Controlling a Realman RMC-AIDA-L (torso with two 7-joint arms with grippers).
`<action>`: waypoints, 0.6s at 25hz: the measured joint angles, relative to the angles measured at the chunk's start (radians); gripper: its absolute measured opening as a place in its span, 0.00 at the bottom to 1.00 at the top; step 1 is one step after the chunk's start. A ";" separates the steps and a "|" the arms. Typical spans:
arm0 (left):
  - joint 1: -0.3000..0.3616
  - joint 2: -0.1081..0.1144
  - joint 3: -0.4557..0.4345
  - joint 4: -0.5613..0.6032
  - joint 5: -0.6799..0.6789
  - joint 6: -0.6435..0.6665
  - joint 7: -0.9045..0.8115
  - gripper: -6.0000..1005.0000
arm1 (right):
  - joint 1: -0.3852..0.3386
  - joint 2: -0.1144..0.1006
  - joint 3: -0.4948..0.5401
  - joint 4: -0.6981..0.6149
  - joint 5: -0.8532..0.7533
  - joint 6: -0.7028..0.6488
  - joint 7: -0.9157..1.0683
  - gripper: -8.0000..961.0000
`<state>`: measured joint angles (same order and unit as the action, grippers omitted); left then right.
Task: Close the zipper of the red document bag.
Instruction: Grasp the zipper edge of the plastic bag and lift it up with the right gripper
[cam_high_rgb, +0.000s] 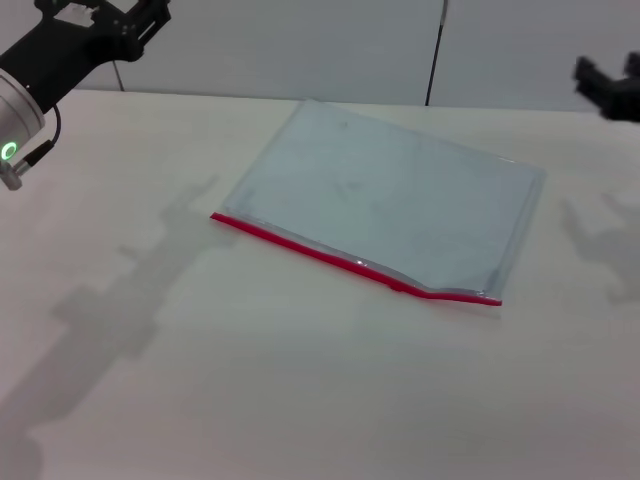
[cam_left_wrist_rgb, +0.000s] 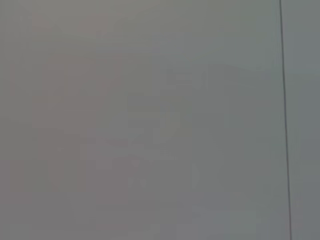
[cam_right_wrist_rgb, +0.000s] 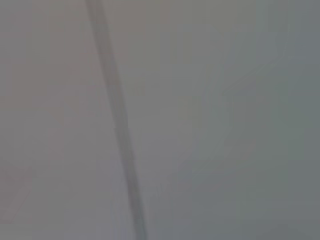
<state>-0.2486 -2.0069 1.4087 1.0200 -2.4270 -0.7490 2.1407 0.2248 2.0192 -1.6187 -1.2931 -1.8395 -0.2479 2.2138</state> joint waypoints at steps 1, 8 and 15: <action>-0.001 0.002 -0.002 0.001 0.012 0.000 -0.010 0.59 | -0.001 0.001 0.014 -0.014 -0.001 -0.063 -0.030 0.66; -0.020 0.003 -0.033 0.009 0.117 0.001 -0.070 0.58 | 0.000 0.005 0.143 -0.053 0.011 -0.470 -0.201 0.67; -0.025 0.006 -0.045 0.011 0.151 0.003 -0.087 0.59 | 0.013 0.005 0.159 -0.028 -0.005 -0.714 -0.374 0.67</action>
<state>-0.2731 -2.0009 1.3633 1.0309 -2.2762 -0.7464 2.0534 0.2378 2.0238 -1.4593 -1.3214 -1.8446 -0.9623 1.8396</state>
